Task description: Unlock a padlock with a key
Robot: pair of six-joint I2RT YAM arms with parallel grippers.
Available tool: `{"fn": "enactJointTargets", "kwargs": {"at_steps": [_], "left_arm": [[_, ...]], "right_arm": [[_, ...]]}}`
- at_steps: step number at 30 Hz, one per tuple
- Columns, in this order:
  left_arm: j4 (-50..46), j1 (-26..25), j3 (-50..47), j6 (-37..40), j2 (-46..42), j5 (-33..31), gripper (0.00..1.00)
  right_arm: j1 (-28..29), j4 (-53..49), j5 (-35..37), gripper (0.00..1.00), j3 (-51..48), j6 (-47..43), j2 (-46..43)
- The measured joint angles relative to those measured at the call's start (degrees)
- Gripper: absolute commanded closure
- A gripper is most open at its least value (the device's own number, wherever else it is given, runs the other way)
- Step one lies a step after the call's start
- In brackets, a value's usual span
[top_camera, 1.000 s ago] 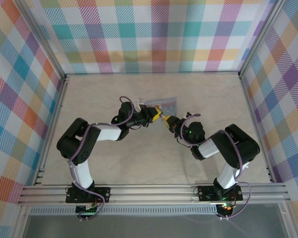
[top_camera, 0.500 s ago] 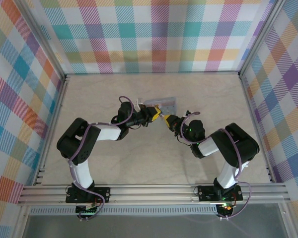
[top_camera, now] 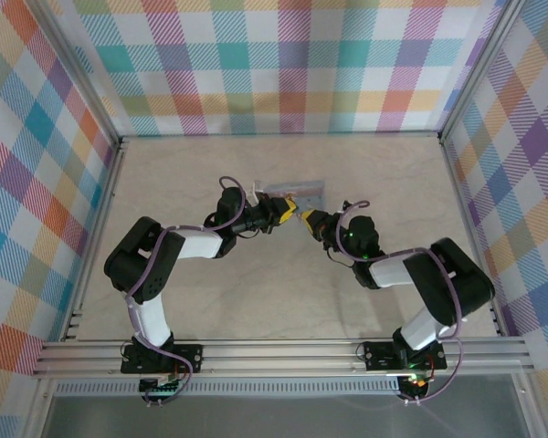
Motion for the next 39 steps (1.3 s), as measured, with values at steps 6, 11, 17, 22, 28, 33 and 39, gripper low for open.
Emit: {"fn": "enactJointTargets", "kwargs": {"at_steps": [6,11,17,22,28,33,39], "left_arm": [[0.4,0.0,0.0,0.1,0.0,0.7,1.0],[0.4,0.0,0.0,-0.1,0.0,-0.1,1.0],[1.5,0.0,-0.1,-1.0,0.3,-1.0,1.0],[2.3,0.1,-0.4,-1.2,0.6,-1.5,1.0],[2.7,0.1,-0.9,-1.4,0.8,-1.9,1.0],[3.1,0.1,-0.9,-1.4,0.8,-1.9,1.0],[3.1,0.1,-0.9,-1.4,0.9,-1.9,1.0]], "right_arm": [[0.5,-7.2,1.0,1.0,1.0,-5.8,-3.2],[0.6,-4.0,1.4,1.0,1.0,-5.8,-0.9],[0.7,3.1,2.3,1.0,0.1,-4.3,2.7],[0.7,11.9,2.7,1.0,-0.6,-0.4,8.6],[0.8,15.2,2.8,1.0,-0.8,2.6,10.6],[0.8,15.5,2.7,1.0,-0.8,5.8,10.6],[0.5,16.2,1.9,1.0,-0.8,8.0,11.1]]}}
